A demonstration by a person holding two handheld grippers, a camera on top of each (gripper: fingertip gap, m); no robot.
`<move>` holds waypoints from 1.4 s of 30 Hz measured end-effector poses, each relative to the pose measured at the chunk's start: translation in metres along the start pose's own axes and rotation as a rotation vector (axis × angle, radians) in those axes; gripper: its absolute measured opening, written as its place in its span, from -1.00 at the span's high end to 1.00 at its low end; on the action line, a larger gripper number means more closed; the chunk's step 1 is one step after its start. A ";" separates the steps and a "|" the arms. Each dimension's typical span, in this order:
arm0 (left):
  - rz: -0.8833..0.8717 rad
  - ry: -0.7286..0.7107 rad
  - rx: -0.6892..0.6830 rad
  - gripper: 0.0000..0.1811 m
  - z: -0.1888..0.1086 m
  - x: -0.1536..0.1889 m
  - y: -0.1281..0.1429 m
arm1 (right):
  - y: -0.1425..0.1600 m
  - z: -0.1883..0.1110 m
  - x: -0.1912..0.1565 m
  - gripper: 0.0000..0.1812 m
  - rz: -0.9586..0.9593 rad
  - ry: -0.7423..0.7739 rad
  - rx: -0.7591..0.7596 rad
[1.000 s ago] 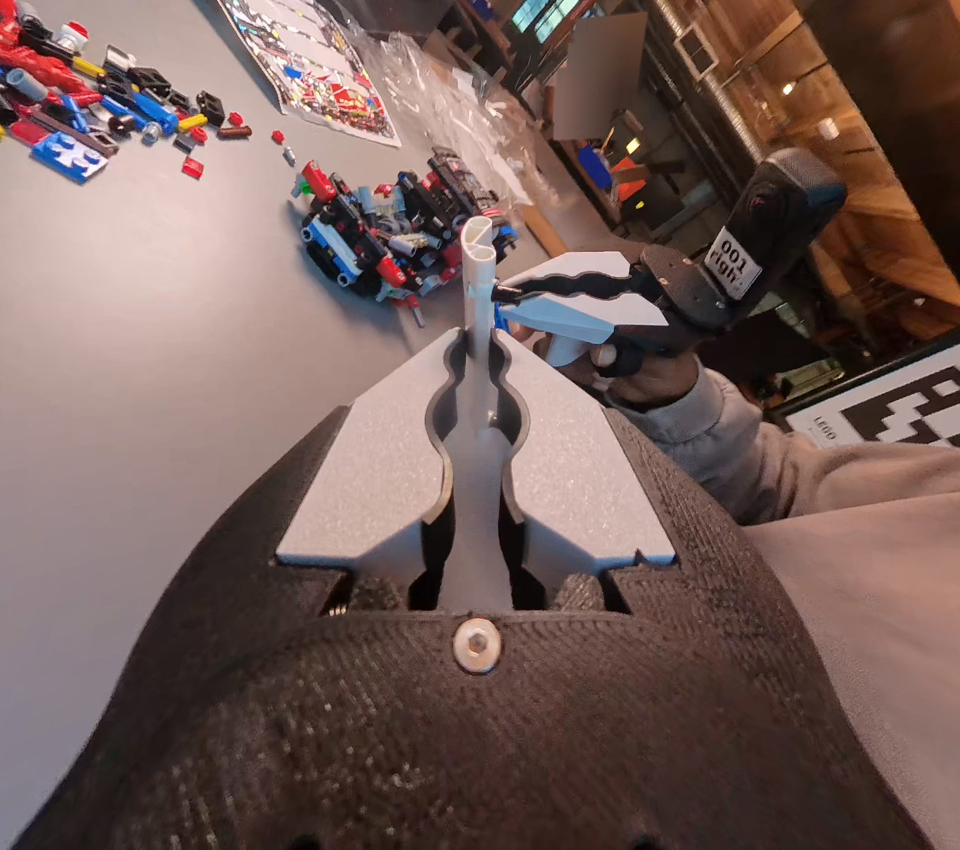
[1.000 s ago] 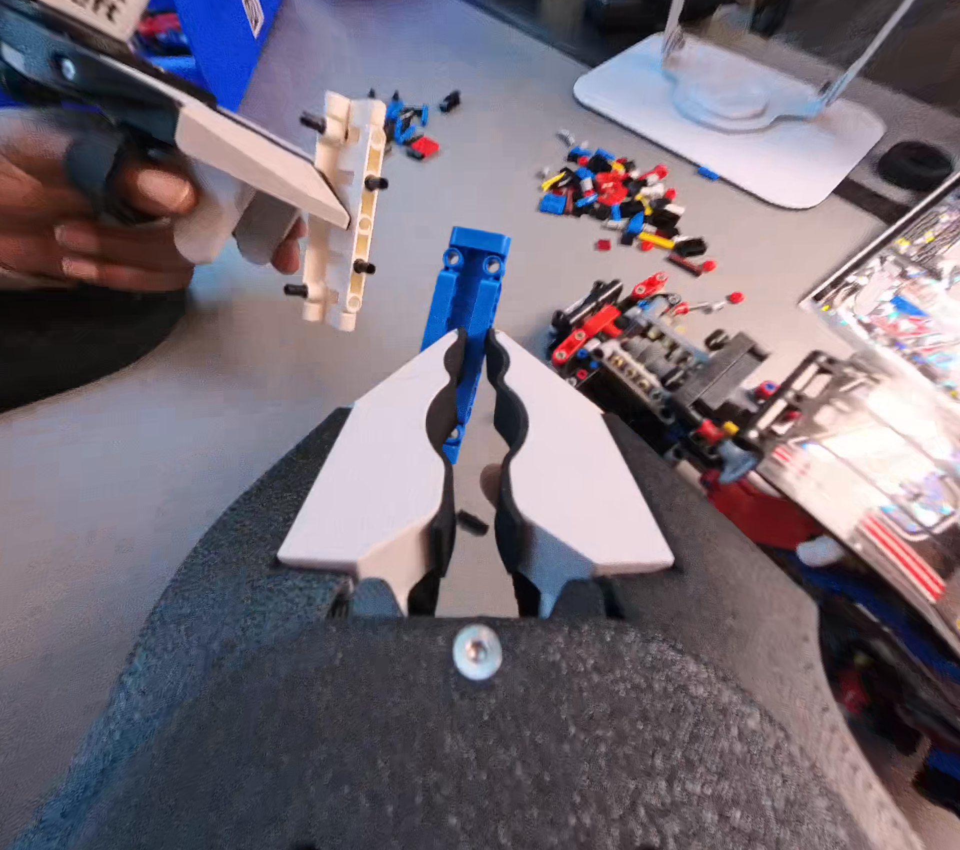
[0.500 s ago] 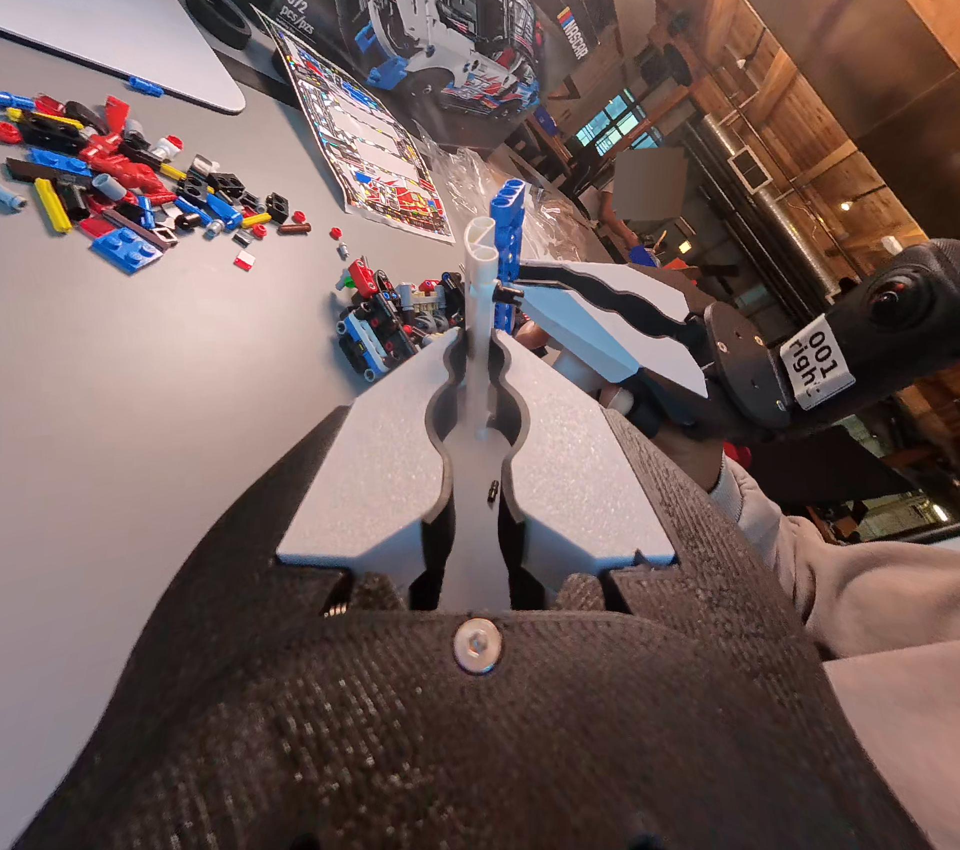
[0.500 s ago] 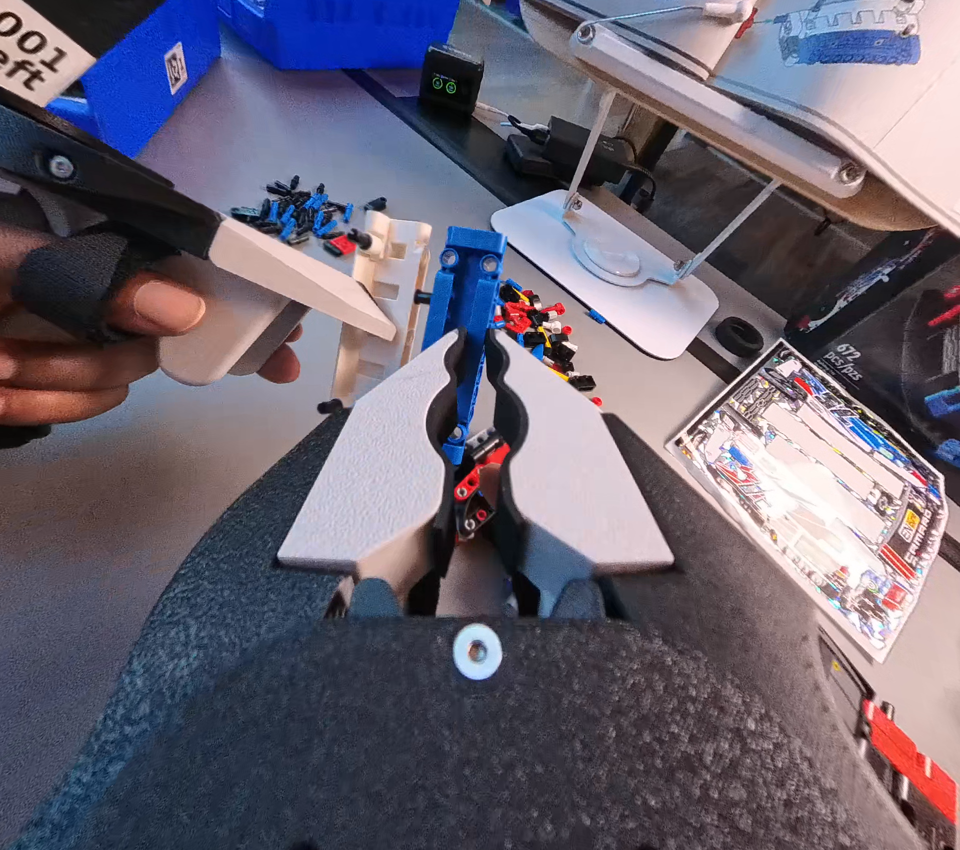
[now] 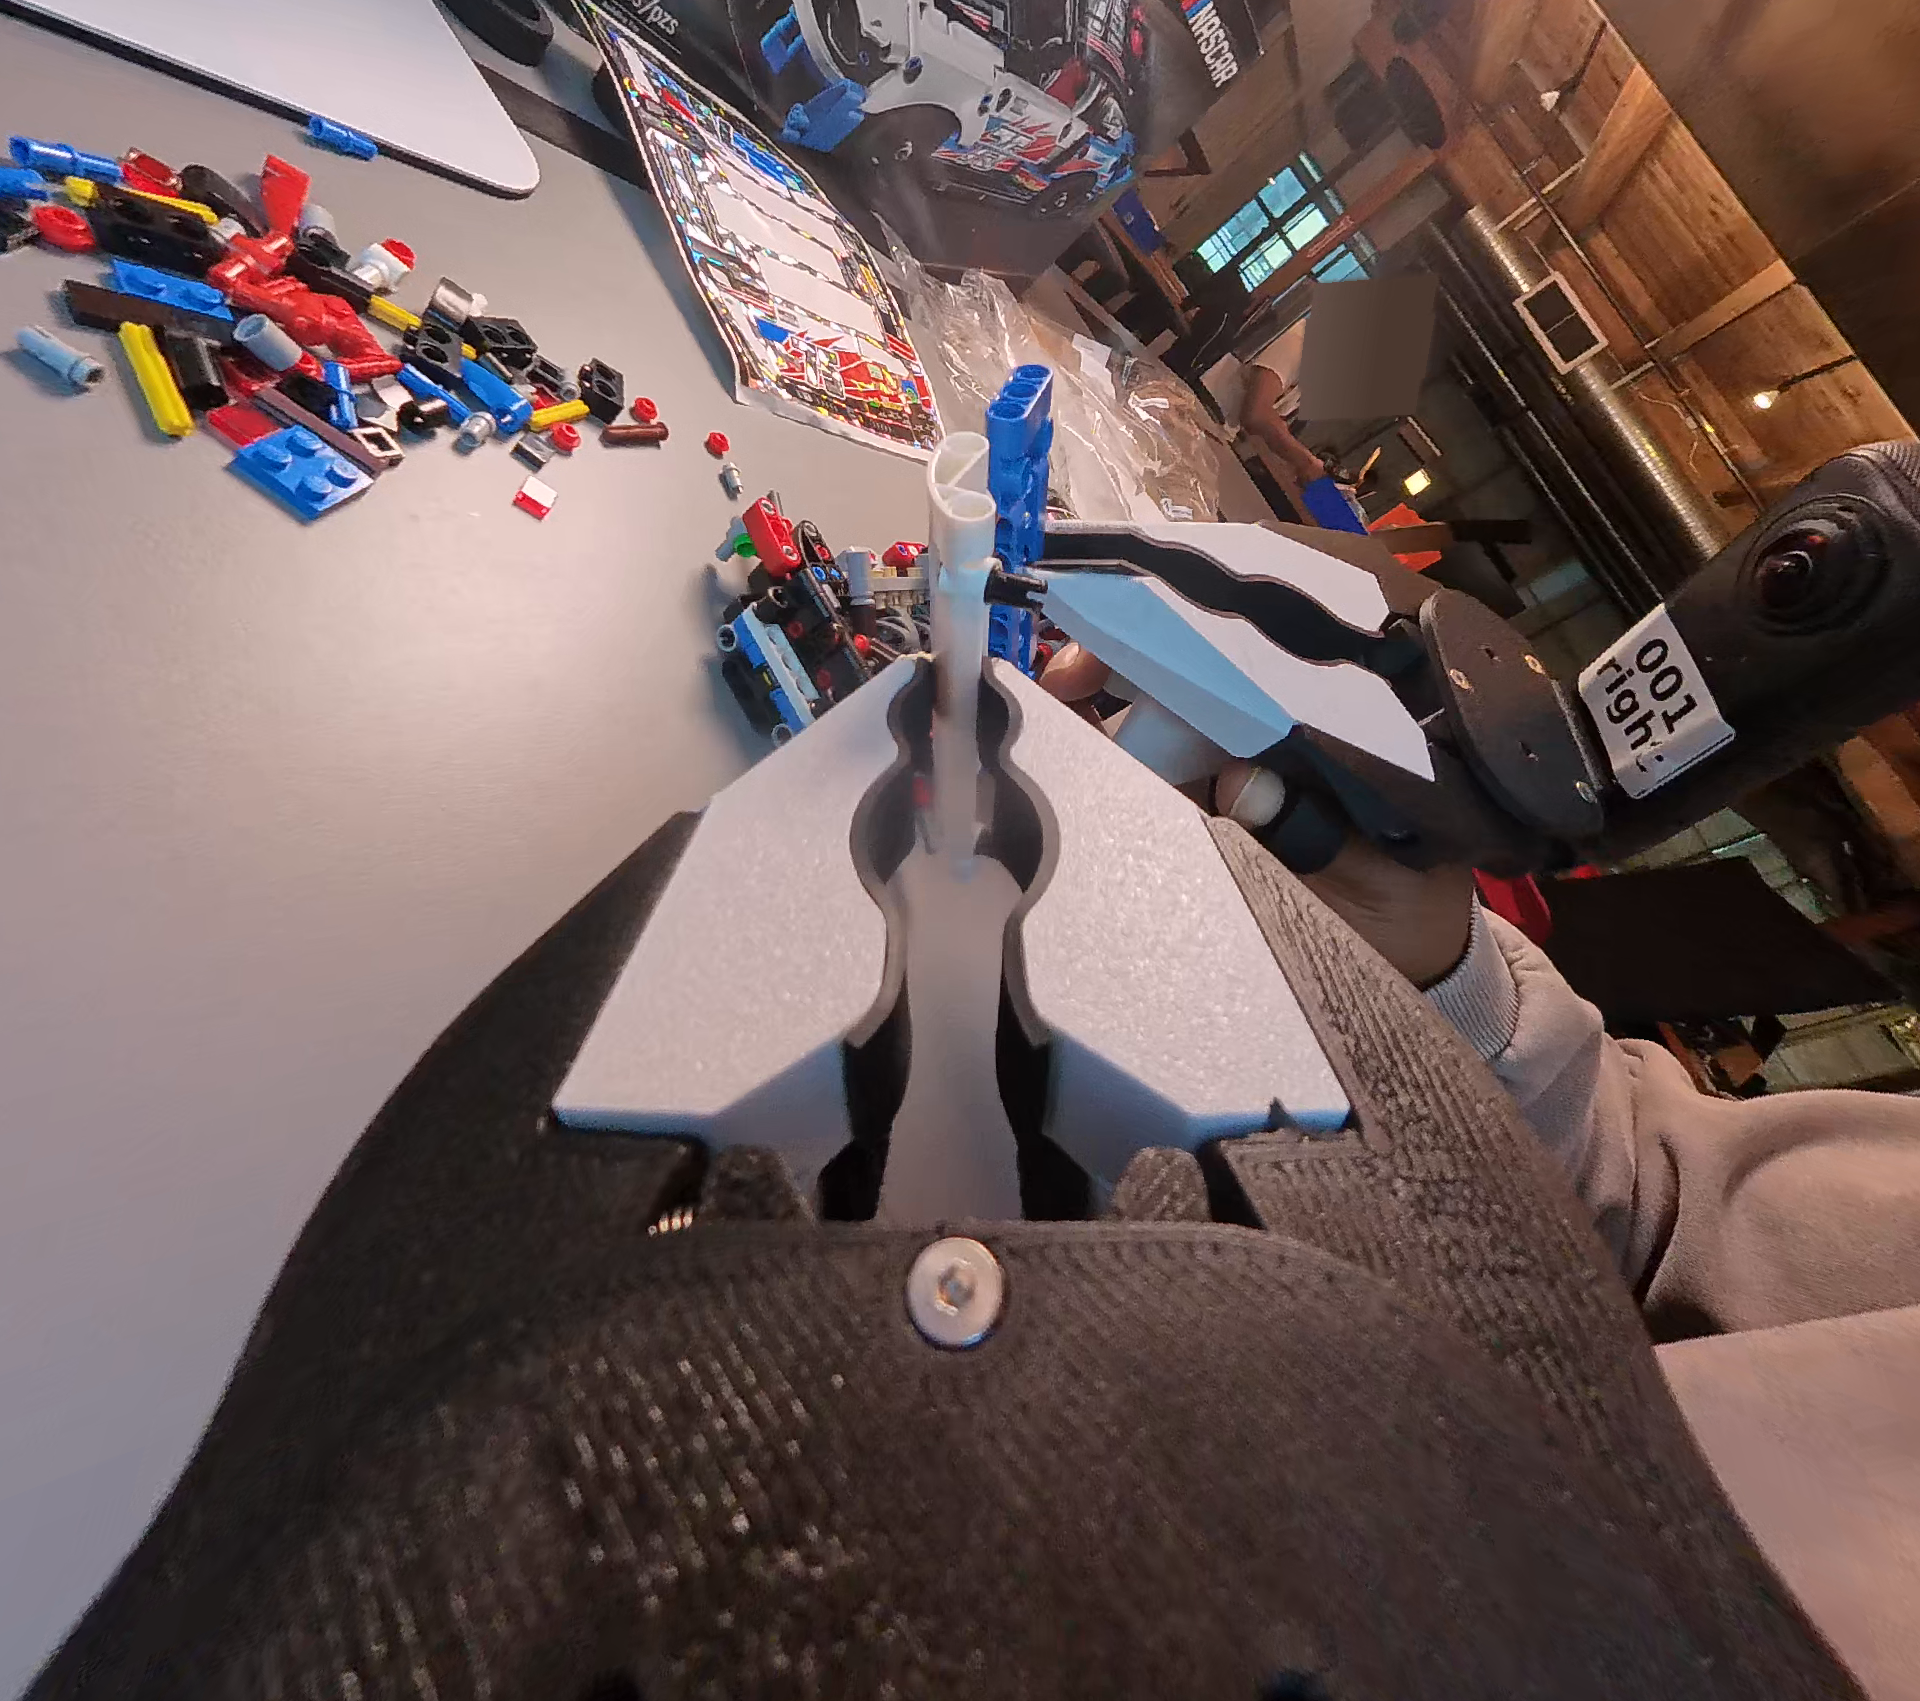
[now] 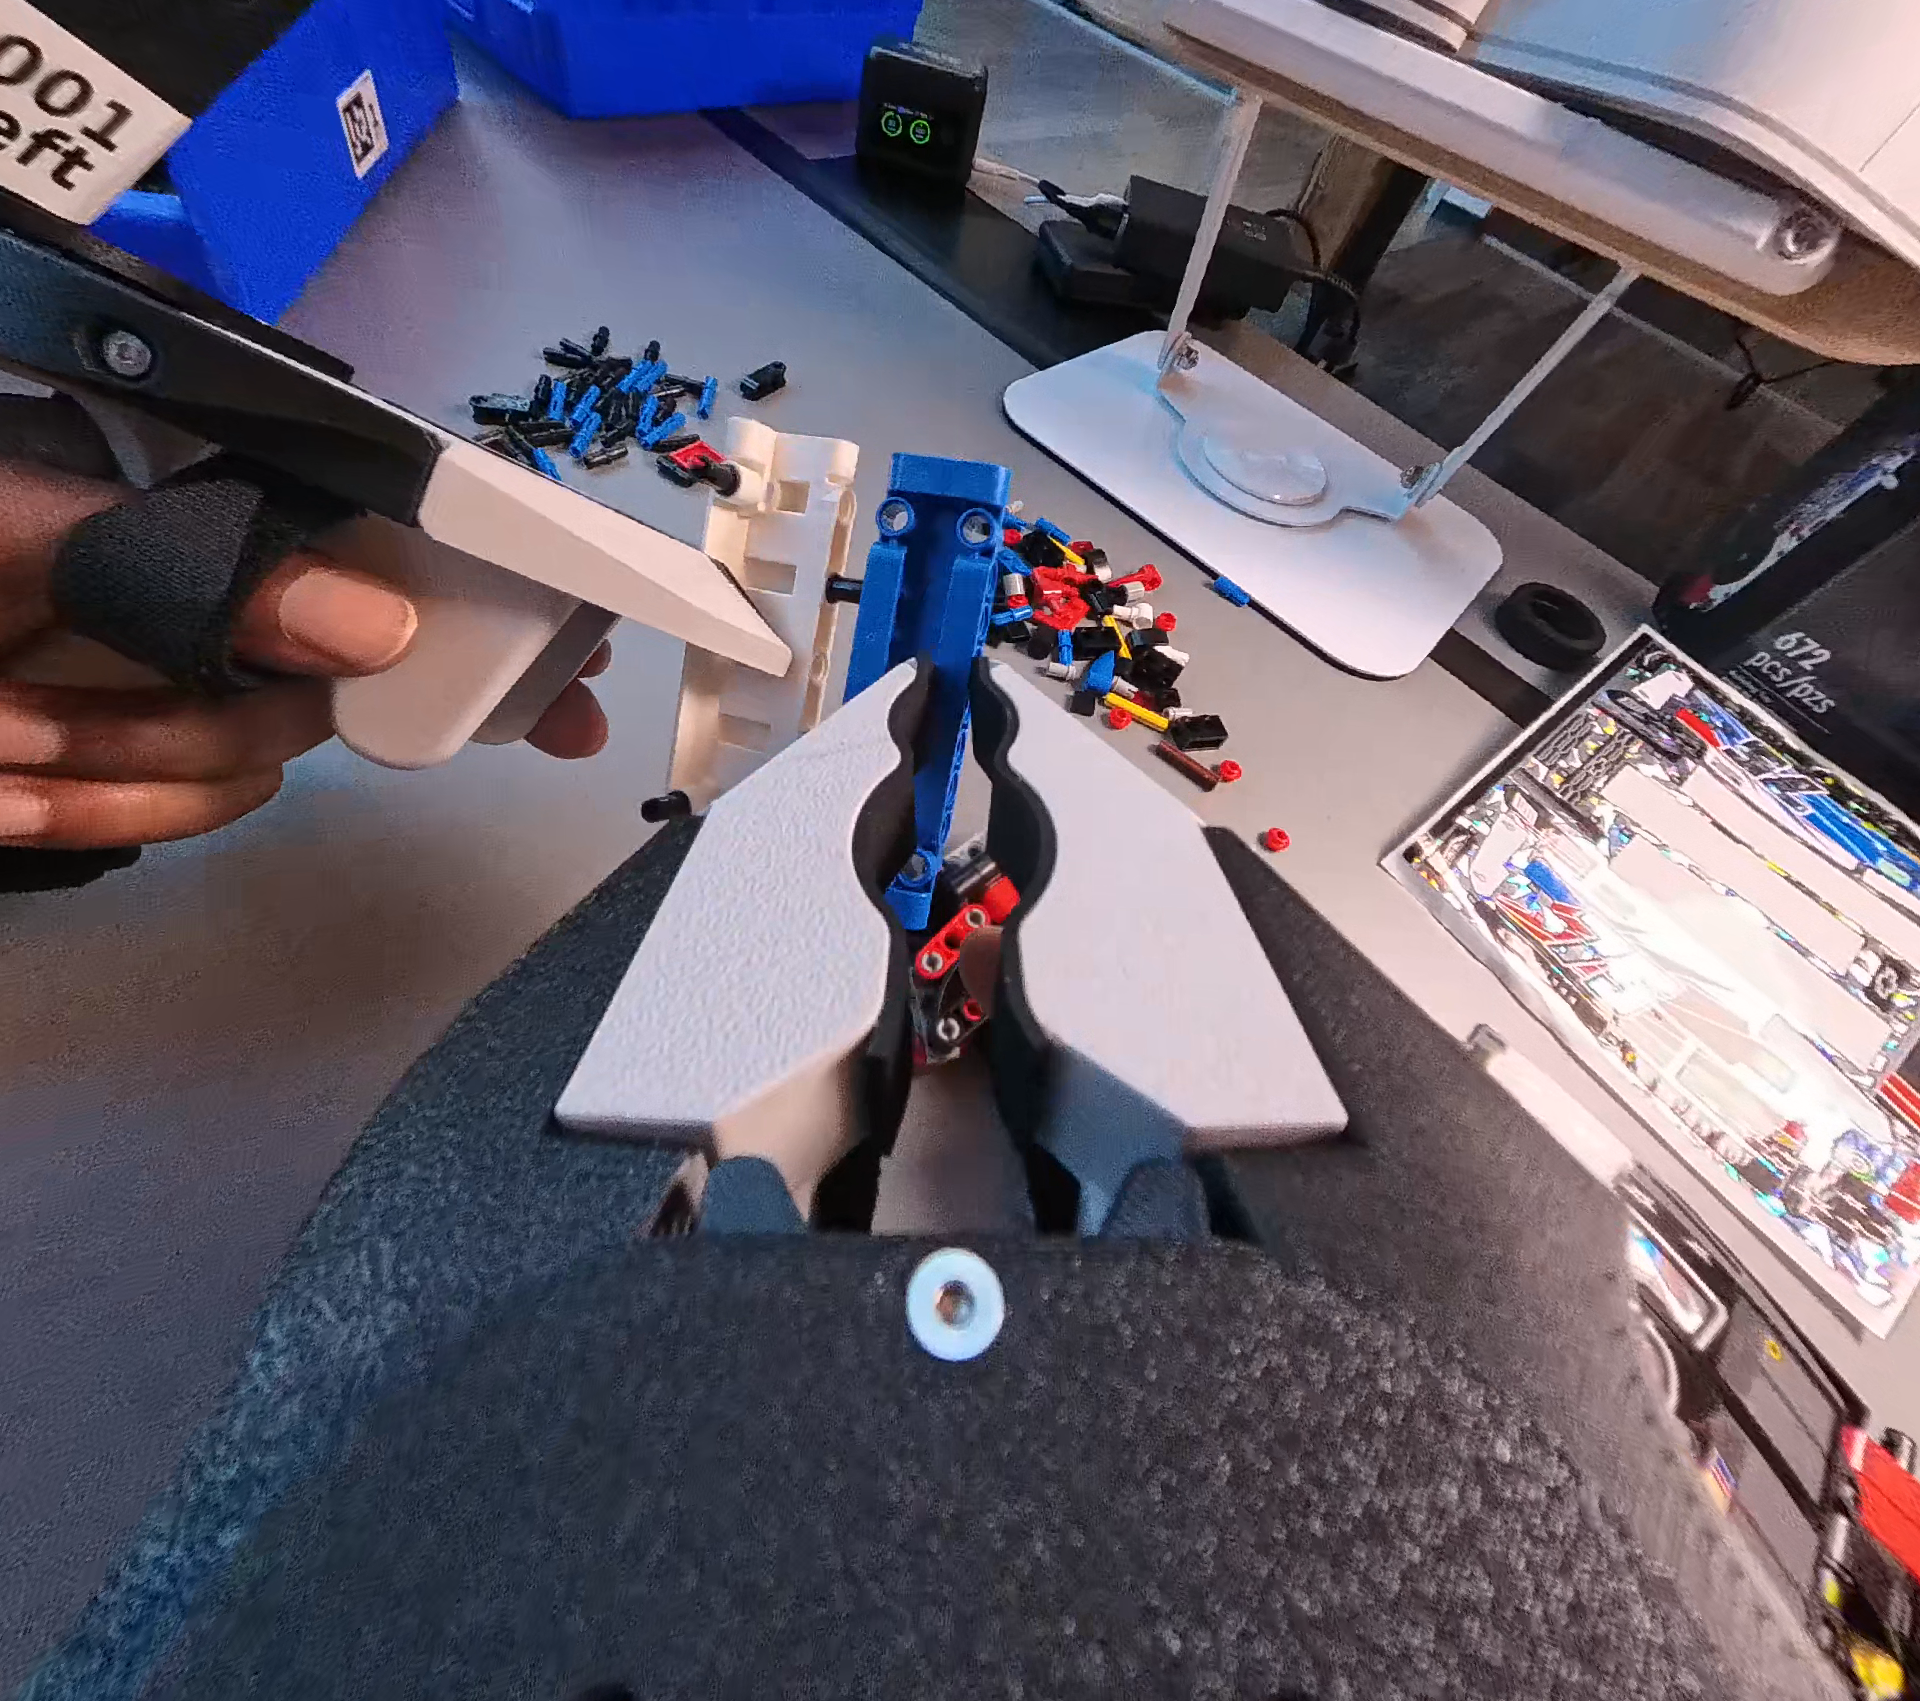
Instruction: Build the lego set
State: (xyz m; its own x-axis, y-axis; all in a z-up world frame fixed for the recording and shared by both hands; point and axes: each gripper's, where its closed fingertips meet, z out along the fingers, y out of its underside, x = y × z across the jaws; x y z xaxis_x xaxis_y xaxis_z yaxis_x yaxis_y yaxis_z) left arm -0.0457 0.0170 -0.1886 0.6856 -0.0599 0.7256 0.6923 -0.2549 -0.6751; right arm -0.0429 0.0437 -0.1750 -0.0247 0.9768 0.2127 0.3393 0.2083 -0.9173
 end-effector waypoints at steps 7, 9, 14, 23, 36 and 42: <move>-0.010 -0.003 0.005 0.94 -0.001 -0.003 -0.002 | 0.002 0.002 -0.002 0.95 -0.018 0.008 -0.012; -0.014 -0.005 0.001 0.94 -0.001 -0.004 -0.001 | 0.003 0.002 -0.002 0.95 -0.026 0.012 -0.015; -0.038 0.006 -0.002 0.94 -0.001 -0.004 0.000 | 0.005 0.003 -0.002 0.95 -0.036 0.010 -0.023; -0.048 -0.003 -0.008 0.94 -0.002 -0.007 0.002 | 0.009 0.006 -0.004 0.96 -0.058 0.018 -0.063; -0.019 -0.024 -0.025 0.94 0.000 -0.008 0.005 | 0.013 0.006 -0.004 0.95 0.108 -0.050 -0.063; -0.033 -0.018 -0.026 0.94 0.000 -0.008 0.006 | 0.014 0.007 -0.003 0.95 0.115 -0.043 -0.069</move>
State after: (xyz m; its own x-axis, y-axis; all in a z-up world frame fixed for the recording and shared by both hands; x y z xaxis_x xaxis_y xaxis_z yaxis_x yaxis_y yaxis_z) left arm -0.0468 0.0159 -0.1988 0.6666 -0.0336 0.7447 0.7085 -0.2818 -0.6470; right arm -0.0448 0.0446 -0.1913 -0.0219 0.9955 0.0919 0.4059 0.0929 -0.9092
